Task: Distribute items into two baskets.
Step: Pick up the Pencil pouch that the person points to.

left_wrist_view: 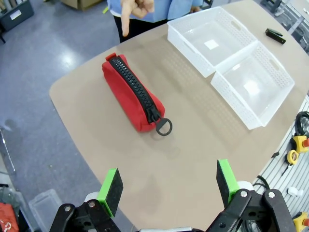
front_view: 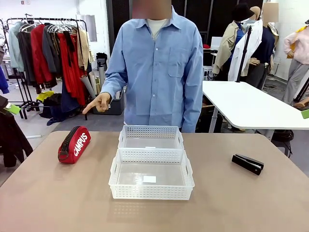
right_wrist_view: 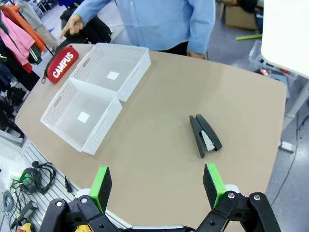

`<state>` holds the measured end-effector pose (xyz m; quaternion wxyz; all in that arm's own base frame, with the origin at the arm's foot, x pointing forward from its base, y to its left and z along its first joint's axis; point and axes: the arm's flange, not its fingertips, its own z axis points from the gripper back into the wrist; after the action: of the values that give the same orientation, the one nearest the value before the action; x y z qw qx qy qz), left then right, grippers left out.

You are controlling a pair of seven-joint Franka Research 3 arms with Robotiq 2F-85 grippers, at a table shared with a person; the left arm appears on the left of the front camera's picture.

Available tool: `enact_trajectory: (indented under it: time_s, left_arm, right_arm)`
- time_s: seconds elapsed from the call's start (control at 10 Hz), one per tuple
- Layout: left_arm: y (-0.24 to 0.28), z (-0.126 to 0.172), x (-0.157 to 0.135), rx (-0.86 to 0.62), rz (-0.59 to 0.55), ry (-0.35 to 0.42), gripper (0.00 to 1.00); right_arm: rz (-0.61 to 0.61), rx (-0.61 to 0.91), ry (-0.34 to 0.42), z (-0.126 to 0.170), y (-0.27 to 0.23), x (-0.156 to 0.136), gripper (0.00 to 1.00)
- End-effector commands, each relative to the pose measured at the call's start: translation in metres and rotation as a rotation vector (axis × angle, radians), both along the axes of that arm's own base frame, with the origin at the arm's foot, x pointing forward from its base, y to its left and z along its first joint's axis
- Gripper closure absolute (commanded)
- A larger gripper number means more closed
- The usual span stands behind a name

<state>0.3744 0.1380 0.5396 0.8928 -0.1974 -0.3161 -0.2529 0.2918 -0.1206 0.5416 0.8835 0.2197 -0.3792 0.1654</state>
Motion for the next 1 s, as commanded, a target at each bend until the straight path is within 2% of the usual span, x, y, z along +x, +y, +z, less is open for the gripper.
enact_trajectory:
  time_s: [0.0,0.9]
  left_arm:
    - [0.0005,-0.0004,0.0000,-0.011,-0.008,-0.003,0.00]
    - [-0.0007,0.0003,-0.0001,0.003,-0.001,0.001,0.00]
  right_arm:
    - [0.006,0.018,-0.007,-0.0002,-0.0021,-0.0008,0.00]
    - [0.006,0.018,-0.007,-0.0002,-0.0021,-0.0008,0.00]
